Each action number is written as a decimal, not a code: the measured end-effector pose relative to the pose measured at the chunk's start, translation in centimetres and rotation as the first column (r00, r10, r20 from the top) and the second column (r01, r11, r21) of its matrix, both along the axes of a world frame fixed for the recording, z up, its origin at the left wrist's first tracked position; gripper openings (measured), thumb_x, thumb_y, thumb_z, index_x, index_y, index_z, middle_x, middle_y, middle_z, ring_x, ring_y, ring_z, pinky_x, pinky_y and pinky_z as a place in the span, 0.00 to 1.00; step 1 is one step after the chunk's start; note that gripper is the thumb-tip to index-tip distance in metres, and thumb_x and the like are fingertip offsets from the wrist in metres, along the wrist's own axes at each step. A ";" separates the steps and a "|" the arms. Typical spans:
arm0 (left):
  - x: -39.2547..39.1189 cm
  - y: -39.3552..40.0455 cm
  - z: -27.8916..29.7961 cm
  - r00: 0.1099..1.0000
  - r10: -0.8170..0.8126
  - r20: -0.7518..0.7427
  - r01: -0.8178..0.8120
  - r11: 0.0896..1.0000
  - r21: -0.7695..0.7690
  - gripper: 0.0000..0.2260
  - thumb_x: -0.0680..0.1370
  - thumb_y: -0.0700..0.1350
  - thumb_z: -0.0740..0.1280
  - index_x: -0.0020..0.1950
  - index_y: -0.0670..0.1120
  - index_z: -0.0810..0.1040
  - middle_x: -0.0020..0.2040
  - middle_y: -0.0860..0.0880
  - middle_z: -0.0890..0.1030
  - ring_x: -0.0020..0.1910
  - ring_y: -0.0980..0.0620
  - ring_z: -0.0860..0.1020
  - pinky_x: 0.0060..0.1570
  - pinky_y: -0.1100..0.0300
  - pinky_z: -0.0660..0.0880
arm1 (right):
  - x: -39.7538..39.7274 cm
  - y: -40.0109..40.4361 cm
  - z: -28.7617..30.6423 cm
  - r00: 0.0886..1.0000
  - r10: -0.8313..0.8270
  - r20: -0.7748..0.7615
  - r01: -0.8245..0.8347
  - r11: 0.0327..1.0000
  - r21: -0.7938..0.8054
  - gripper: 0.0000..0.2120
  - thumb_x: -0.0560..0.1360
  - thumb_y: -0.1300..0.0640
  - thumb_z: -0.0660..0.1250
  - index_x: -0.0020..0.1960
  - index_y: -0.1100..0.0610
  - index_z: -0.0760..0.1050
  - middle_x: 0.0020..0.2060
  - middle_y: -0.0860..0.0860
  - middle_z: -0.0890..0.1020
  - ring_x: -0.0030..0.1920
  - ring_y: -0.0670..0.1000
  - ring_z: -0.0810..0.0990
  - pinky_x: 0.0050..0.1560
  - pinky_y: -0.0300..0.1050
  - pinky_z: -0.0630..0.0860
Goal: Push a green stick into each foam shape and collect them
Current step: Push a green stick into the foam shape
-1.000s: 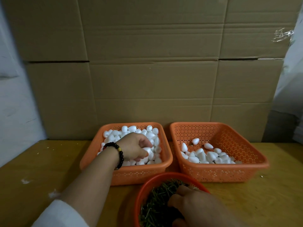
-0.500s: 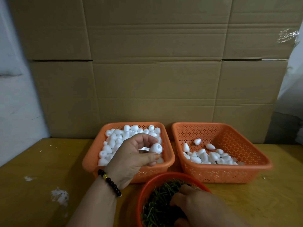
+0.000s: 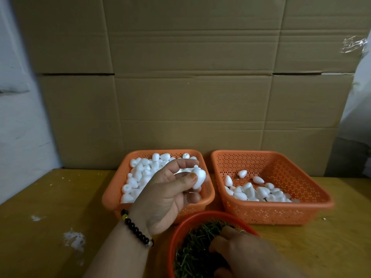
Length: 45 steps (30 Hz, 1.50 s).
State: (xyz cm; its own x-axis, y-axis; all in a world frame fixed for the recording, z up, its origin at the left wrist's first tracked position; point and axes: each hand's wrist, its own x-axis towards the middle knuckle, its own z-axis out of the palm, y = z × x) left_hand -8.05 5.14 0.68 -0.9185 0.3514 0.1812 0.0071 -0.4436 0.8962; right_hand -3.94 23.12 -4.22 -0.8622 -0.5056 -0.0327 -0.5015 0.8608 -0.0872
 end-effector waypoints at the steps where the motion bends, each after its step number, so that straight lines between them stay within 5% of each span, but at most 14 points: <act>1: 0.0 0.1 0.0 1.000 0.006 0.005 -0.006 1.000 -0.008 0.18 0.70 0.37 0.68 0.60 0.41 0.75 0.45 0.39 0.82 0.36 0.52 0.78 0.33 0.60 0.76 | 0.0 0.0 0.0 1.000 -0.001 -0.001 0.001 1.000 0.001 0.21 0.75 0.44 0.63 0.66 0.46 0.68 0.60 0.49 0.70 0.62 0.50 0.70 0.56 0.43 0.70; 7: 0.1 0.6 -0.1 0.999 0.013 0.044 -0.013 1.000 0.014 0.23 0.70 0.39 0.68 0.65 0.45 0.75 0.47 0.39 0.83 0.40 0.49 0.80 0.36 0.55 0.79 | 0.1 0.0 0.0 1.000 0.001 -0.007 -0.001 1.000 0.002 0.20 0.76 0.44 0.63 0.66 0.45 0.68 0.60 0.48 0.70 0.61 0.50 0.71 0.52 0.40 0.67; 13: -0.1 0.6 -0.2 0.997 0.003 0.078 -0.009 0.997 0.074 0.17 0.70 0.37 0.68 0.58 0.41 0.79 0.47 0.37 0.81 0.45 0.44 0.81 0.41 0.51 0.81 | 0.1 -0.1 0.0 1.000 -0.005 0.007 0.005 1.000 0.023 0.20 0.76 0.44 0.62 0.67 0.47 0.69 0.60 0.49 0.70 0.61 0.51 0.71 0.55 0.43 0.69; 28: -0.1 1.1 -0.2 0.971 -0.042 0.235 -0.008 0.979 0.206 0.11 0.66 0.36 0.70 0.46 0.37 0.76 0.43 0.38 0.82 0.37 0.49 0.82 0.33 0.60 0.79 | 0.1 0.1 0.1 1.000 -0.017 -0.017 0.018 1.000 0.011 0.14 0.78 0.48 0.61 0.63 0.47 0.73 0.59 0.48 0.73 0.59 0.50 0.73 0.55 0.42 0.71; 37: 0.0 2.0 -0.4 0.931 -0.128 0.341 0.007 0.942 0.335 0.27 0.70 0.36 0.68 0.68 0.34 0.70 0.45 0.39 0.82 0.39 0.48 0.81 0.37 0.56 0.81 | 0.2 0.1 0.0 0.999 -0.032 -0.042 0.033 0.999 0.023 0.14 0.78 0.48 0.60 0.61 0.49 0.72 0.58 0.49 0.73 0.59 0.52 0.74 0.56 0.45 0.72; 45: 0.2 2.8 -0.5 0.904 -0.196 0.379 0.017 0.904 0.427 0.18 0.72 0.36 0.65 0.62 0.37 0.76 0.51 0.36 0.82 0.41 0.48 0.80 0.39 0.57 0.81 | 0.6 0.1 0.7 0.997 -0.027 -0.078 0.025 0.999 -0.020 0.15 0.79 0.46 0.58 0.63 0.49 0.72 0.59 0.48 0.74 0.60 0.51 0.74 0.58 0.40 0.68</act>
State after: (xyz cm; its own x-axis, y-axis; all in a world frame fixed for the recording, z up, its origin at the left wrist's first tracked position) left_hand -7.81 7.93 0.20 -0.9019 0.4292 -0.0495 -0.3835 -0.7426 0.5491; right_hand -3.33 23.21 -3.55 -0.8746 -0.4827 0.0447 -0.4847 0.8723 -0.0647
